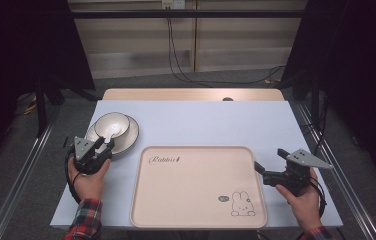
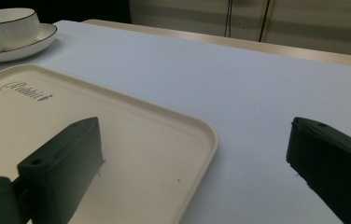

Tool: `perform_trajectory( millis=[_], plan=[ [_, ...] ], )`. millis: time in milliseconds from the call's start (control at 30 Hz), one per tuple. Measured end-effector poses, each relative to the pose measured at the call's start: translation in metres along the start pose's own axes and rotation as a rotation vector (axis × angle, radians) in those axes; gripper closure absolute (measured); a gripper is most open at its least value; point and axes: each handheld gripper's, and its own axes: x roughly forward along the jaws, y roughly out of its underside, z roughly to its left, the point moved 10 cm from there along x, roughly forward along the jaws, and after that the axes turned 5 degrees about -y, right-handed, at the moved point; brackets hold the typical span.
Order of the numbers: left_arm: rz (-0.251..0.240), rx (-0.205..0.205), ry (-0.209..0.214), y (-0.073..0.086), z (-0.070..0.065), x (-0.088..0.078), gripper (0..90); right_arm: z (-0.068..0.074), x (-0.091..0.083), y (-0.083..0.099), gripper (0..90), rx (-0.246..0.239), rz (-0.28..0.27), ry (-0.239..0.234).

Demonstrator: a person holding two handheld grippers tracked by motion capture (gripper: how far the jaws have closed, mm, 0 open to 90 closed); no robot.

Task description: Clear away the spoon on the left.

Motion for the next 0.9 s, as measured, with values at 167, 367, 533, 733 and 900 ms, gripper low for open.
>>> perform_trajectory(
  millis=[167, 367, 533, 733, 900],
  plan=[
    [0.005, -0.034, 0.005, 0.0011, 0.0017, -0.0004, 65.0, 0.0014, 0.0011, 0.0025, 3.3, 0.000, 0.013, -0.006],
    [-0.006, -0.041, 0.007, -0.0001, 0.0032, -0.0009, 69.9, 0.0041, 0.0026, 0.0037, 3.5, -0.005, 0.021, -0.020],
    [-0.009, -0.056, 0.003, -0.0011, 0.0059, -0.0023, 73.7, 0.0052, 0.0030, 0.0037, 3.8, -0.008, 0.022, -0.025],
    [-0.017, -0.061, 0.007, -0.0034, 0.0056, -0.0015, 76.9, 0.0051, 0.0027, 0.0037, 3.9, -0.009, 0.022, -0.026],
    [-0.013, -0.058, 0.024, -0.0047, 0.0030, -0.0015, 81.3, 0.0044, 0.0020, 0.0030, 4.3, -0.004, 0.017, -0.020]
  ],
)
